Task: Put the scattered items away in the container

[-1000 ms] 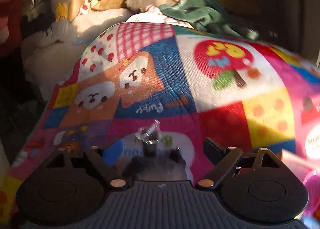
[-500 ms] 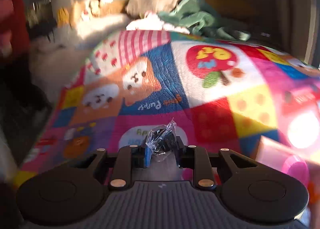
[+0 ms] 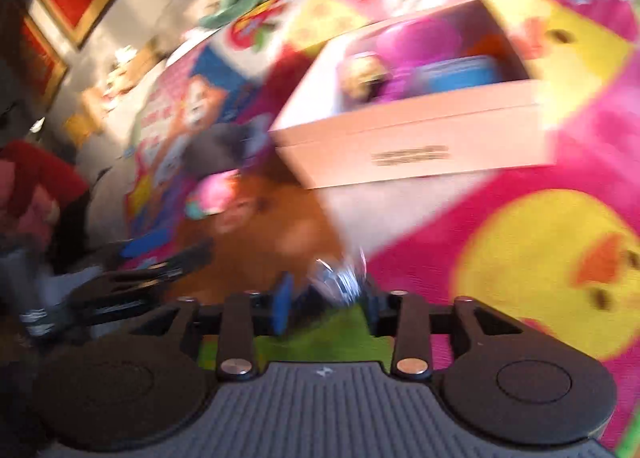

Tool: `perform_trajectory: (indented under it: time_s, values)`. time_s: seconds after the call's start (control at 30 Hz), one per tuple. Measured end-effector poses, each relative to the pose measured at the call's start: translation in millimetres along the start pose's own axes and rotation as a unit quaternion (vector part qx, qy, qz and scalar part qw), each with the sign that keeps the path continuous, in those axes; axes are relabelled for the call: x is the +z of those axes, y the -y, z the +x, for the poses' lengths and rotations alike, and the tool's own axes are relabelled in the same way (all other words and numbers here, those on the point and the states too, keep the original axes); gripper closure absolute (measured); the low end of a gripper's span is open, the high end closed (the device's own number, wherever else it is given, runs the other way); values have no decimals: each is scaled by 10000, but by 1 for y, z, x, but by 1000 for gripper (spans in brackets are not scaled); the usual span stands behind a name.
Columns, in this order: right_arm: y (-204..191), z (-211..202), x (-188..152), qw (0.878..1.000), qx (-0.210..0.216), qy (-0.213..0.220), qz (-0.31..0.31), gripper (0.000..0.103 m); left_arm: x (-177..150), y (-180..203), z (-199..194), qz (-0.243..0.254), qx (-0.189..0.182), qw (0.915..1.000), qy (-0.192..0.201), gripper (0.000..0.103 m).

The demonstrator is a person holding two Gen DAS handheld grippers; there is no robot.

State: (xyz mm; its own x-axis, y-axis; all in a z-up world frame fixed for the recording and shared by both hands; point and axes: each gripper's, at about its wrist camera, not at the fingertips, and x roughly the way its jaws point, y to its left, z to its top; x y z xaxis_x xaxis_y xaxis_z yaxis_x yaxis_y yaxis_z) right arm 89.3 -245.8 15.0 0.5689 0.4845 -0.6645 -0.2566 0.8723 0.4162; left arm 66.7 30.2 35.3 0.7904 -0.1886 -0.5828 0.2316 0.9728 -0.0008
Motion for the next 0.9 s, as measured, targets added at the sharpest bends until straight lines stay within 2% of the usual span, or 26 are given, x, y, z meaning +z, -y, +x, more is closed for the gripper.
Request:
perform_trajectory:
  time_s: [0.03,0.07,0.1,0.13,0.17,0.2,0.3,0.37,0.47,0.67,0.73,0.77,0.87,0.9]
  values:
    - [1,-5,-6,9992,-275,166,-251,58,0,5,-1,81,-19,10000,-18,0]
    - [0,-10,-12,9963,-566,343,-542,48,-1,9,-1,130,-35,9999,-38,0]
    - [-2,-14,-17,9924,-787,488,-815,34,-1,12,-1,160,-43,9998,-61,0]
    - [-5,-18,-22,9884,-916,601,-1054,28,-1,16,-1,174,-47,9998,-84,0]
    - [-6,-22,-26,9856,-934,669,-1237,20,-1,18,0,175,-49,9998,-109,0]
    - [-8,-24,-30,9842,-877,703,-1366,15,-2,20,1,163,-37,9998,-130,0]
    - [-15,-25,-37,9832,-632,762,-1532,7,-2,21,6,87,105,9998,-172,0]
    - [-18,-22,-39,9829,-609,848,-1514,5,1,18,10,-7,249,9994,-244,0]
    - [-24,-16,-38,9827,-614,917,-1489,5,4,13,8,-101,261,9993,-240,0]
    - [-34,-16,-33,9799,-566,952,-1659,2,23,15,-6,302,160,9991,-258,0]
    - [-53,-38,-12,9652,-677,1564,-1985,6,30,17,-13,477,209,9985,-138,0]
    - [-69,-59,3,9512,-727,2061,-2179,6,33,17,-14,496,260,9984,-97,0]
    - [-121,-131,44,8929,-666,3624,-2586,5,30,15,-11,215,243,9994,-120,0]
    - [-132,-152,51,8731,-553,4100,-2580,0,27,13,-9,93,186,9996,-185,0]
